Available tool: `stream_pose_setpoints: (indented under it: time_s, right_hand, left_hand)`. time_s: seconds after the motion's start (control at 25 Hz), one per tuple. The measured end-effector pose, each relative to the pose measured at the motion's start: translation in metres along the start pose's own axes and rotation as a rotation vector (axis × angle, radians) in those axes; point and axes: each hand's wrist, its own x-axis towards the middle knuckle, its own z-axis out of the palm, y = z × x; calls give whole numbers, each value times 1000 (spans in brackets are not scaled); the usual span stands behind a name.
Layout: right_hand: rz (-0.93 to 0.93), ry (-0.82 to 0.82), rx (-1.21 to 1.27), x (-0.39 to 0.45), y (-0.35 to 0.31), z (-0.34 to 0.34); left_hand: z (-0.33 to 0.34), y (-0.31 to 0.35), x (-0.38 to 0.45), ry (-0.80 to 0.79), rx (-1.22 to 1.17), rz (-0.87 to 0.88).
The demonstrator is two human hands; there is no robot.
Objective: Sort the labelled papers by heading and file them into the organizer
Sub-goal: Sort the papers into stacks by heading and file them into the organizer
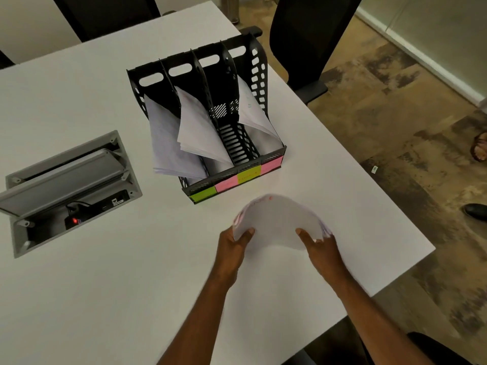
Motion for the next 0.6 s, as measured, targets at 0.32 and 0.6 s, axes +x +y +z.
stream_pose_setpoints:
  time_s: [0.32, 0.6]
  right_hand:
    - [-89, -155, -211, 16, -7, -7]
    - [-238, -199, -416, 42, -44, -10]
  left_hand:
    - [3, -11, 18, 95, -65, -121]
    - [-22, 9, 60, 264, 160, 109]
